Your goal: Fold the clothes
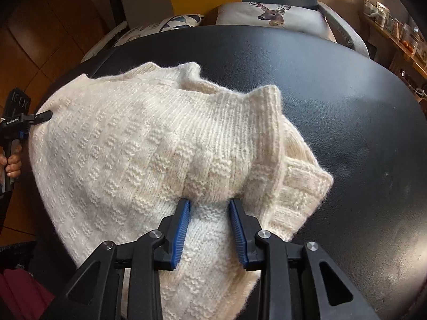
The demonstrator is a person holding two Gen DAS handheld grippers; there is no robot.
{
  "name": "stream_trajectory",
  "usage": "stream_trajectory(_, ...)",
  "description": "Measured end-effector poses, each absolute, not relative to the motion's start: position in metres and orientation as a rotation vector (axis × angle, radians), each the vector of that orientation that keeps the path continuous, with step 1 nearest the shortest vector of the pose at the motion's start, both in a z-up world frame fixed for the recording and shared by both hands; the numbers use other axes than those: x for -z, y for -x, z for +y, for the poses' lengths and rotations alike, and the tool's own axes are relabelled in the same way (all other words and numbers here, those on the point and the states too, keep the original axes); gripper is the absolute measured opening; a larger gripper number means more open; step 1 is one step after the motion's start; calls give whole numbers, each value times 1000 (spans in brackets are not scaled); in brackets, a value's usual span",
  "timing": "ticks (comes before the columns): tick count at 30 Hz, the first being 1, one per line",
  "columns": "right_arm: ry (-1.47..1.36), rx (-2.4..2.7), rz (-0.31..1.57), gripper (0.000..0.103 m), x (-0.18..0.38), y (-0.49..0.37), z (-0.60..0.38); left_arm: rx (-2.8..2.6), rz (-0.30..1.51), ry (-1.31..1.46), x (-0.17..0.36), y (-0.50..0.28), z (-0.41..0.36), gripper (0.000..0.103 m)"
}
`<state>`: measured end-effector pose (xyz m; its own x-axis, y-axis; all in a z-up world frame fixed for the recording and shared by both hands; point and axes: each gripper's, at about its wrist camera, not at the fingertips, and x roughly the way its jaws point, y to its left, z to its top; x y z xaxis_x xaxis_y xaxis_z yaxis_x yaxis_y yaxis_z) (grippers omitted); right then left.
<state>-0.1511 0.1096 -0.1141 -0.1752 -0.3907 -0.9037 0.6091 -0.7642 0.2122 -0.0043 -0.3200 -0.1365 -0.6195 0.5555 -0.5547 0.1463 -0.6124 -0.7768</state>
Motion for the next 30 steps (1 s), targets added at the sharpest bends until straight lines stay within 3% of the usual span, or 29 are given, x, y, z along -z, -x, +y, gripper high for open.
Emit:
stream_trajectory(10, -1463, 2009, 284, 31, 116, 158, 100, -2231, -1503, 993, 102, -13, -318, 18)
stream_trajectory(20, -1436, 1982, 257, 31, 118, 168, 96, -2267, -1445, 907, 28, 2, -269, 18)
stream_trajectory(30, -1382, 1968, 128, 31, 124, 182, 119, -2172, -1207, 1004, 1, 69, -146, 18)
